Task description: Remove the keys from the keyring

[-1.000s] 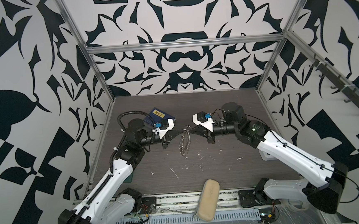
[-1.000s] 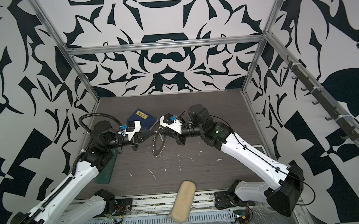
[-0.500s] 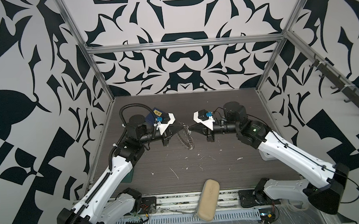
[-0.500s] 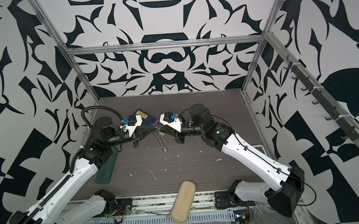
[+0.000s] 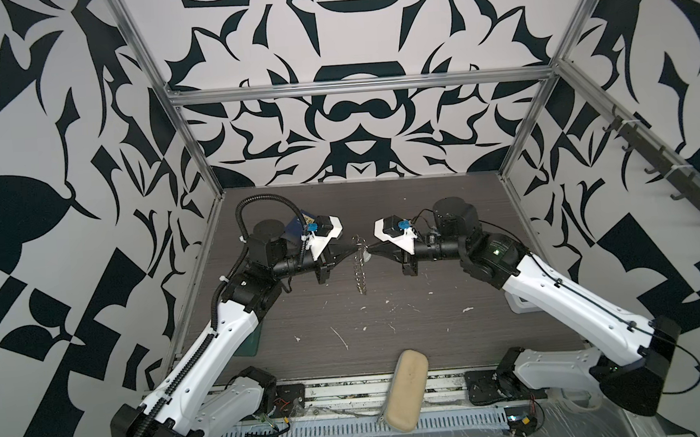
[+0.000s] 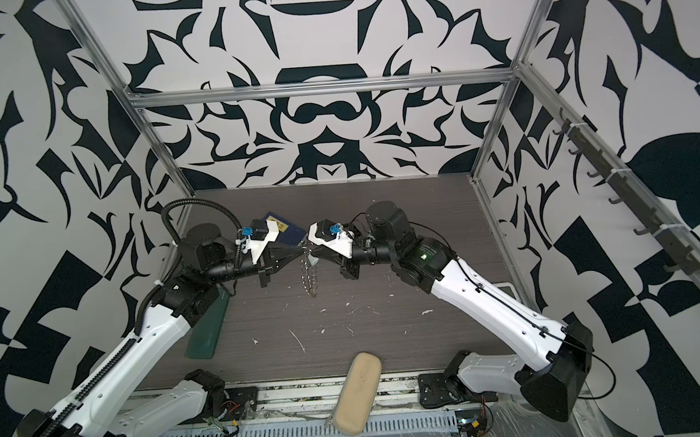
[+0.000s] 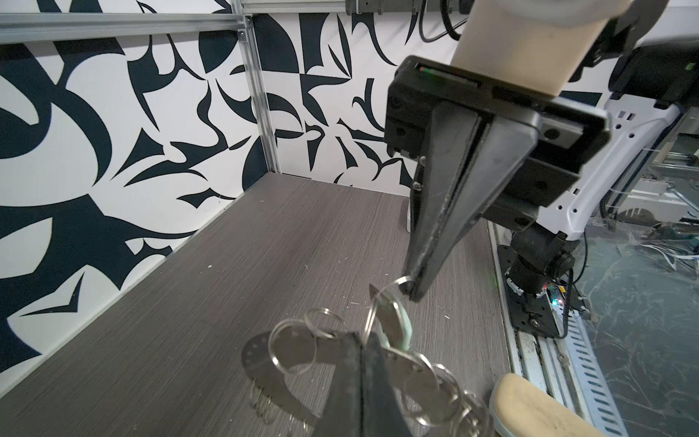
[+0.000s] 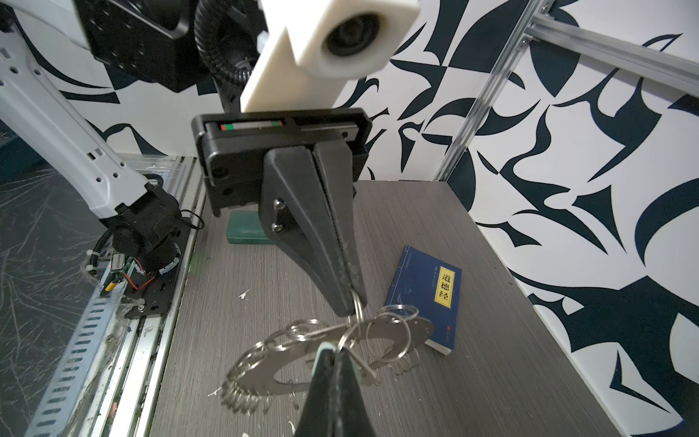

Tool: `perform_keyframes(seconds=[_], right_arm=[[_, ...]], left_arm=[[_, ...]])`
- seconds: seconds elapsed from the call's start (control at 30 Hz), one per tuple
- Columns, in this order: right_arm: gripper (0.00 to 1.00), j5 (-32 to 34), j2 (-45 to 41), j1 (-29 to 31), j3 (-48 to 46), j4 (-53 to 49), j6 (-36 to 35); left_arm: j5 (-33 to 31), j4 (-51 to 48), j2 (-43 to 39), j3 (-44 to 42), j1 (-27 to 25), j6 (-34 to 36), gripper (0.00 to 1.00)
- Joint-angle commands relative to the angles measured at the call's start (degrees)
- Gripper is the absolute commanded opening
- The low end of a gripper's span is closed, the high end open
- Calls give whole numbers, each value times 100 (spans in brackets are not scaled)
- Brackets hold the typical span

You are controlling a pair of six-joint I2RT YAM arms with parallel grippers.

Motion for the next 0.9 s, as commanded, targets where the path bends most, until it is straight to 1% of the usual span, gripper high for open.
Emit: perform_keyframes(seconds=[0.0, 0.1, 0.2, 0.3, 0.43, 0.6, 0.73, 0.87], right_arm=[[0, -180, -63, 105, 211, -249, -310], [0, -294, -29, 105, 221, -195, -377], [0, -457, -1, 105, 223, -320, -649], [0, -679, -36, 105, 182, -282, -913], [0, -881, 125, 98, 559, -810, -1298], [0, -1169, 245, -84, 808, -1153, -1328], [0, -1185, 341, -139, 920, -1464, -1549], [0, -1326, 586, -149, 1334, -1955, -1786]], left_arm=[[-85, 207, -43, 143, 70, -34, 0], [22, 226, -53, 119, 70, 27, 0], [130, 273, -90, 101, 70, 70, 0], [318, 7, -4, 274, 70, 196, 0], [394, -211, -11, 323, 62, 385, 0], [437, -347, -40, 386, 60, 468, 0], [597, -395, -25, 437, 55, 561, 0], [599, -679, 46, 605, 45, 689, 0]])
